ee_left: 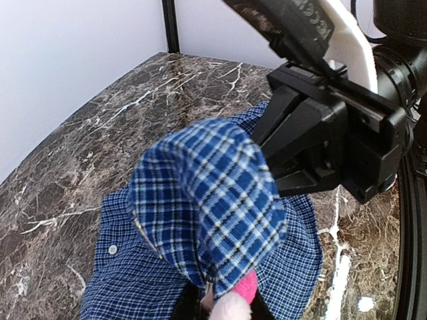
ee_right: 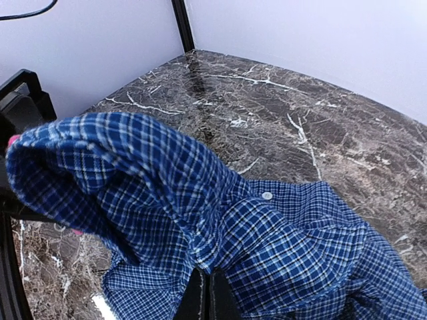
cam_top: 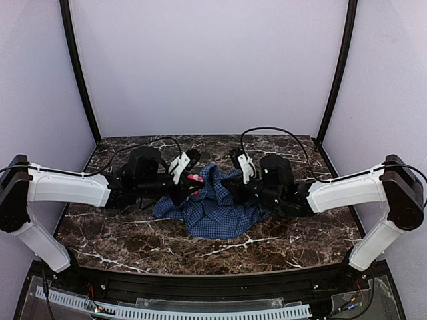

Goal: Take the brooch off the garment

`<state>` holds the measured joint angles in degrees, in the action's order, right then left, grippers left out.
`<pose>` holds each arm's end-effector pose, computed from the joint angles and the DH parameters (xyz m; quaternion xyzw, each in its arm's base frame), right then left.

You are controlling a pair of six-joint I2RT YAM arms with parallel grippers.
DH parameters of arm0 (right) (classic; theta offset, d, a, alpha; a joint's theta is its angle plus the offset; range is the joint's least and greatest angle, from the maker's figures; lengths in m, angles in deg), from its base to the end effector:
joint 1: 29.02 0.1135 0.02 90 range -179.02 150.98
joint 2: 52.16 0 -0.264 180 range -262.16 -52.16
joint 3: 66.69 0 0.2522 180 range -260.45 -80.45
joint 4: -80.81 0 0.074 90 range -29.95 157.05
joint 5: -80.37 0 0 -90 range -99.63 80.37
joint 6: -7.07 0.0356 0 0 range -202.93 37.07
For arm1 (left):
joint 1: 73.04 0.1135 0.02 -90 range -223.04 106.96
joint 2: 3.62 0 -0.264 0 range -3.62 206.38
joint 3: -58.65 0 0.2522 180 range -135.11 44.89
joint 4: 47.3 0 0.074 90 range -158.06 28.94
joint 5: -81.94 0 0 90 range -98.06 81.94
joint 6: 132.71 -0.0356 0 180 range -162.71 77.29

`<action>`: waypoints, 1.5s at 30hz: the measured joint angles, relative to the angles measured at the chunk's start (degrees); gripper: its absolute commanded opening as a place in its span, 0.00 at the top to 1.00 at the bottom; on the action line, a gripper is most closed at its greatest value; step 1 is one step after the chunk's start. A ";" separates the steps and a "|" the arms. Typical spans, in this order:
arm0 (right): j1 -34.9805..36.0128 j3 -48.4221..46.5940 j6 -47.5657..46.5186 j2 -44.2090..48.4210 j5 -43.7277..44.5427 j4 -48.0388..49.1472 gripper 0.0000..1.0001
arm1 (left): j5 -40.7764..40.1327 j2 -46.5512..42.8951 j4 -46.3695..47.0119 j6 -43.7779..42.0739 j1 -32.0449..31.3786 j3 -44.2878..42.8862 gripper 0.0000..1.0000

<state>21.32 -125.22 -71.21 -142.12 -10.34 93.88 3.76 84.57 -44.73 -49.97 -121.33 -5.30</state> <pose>0.2160 0.2613 0.2115 -0.2716 0.7640 0.3060 0.4989 0.2226 -0.2607 0.2336 0.4347 0.7013 -0.2756 0.4933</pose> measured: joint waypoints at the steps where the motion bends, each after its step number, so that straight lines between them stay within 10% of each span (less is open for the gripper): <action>1: -0.09 0.02 -0.48 0.81 0.46 -0.79 1.00 | -0.02 -0.59 -0.11 0.13 0.59 0.50 0.97; 9: -0.44 -0.33 -3.41 9.05 1.36 -6.91 1.00 | -2.95 -3.52 -1.77 -0.04 2.99 2.36 0.87; 16: -0.44 -1.51 -4.22 9.29 1.36 -10.58 1.00 | -2.10 -3.87 -6.54 -2.73 3.08 -1.01 0.28; 25: -0.44 -3.21 -4.22 9.16 1.38 -12.26 1.00 | 1.22 -2.58 -9.20 -6.27 1.86 -8.07 0.03; 32: -0.44 -3.34 -4.22 9.11 1.40 -12.87 1.00 | 2.14 1.51 -11.43 -6.80 1.16 -10.80 0.02; 45: -0.44 -3.34 -4.44 9.03 2.12 -13.18 1.00 | 0.74 5.03 -14.75 -6.27 0.81 -12.98 0.55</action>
<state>20.89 -128.57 -75.64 -133.09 -8.22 80.70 4.50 89.59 -59.48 -56.25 -120.53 -18.29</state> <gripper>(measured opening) 0.008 0.500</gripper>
